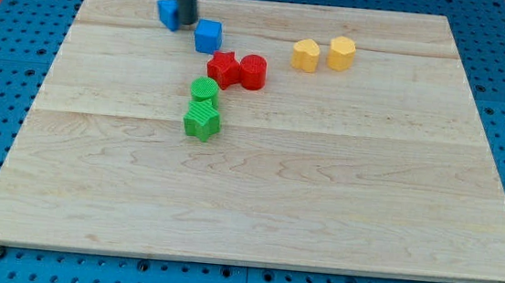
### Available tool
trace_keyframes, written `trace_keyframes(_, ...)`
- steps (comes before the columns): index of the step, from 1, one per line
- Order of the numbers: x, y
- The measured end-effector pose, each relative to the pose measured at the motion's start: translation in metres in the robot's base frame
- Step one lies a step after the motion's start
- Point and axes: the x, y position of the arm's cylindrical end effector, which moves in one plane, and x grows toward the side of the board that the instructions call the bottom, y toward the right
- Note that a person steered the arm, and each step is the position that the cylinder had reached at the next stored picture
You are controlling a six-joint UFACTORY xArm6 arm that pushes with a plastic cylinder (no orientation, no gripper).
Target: Slide the blue cube below blue triangle
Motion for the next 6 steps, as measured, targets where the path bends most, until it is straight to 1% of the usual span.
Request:
trace_keyframes(1, 0.000, 0.002)
trace_keyframes(3, 0.002, 0.163)
trace_keyframes(4, 0.027, 0.151)
trace_keyframes(6, 0.019, -0.002)
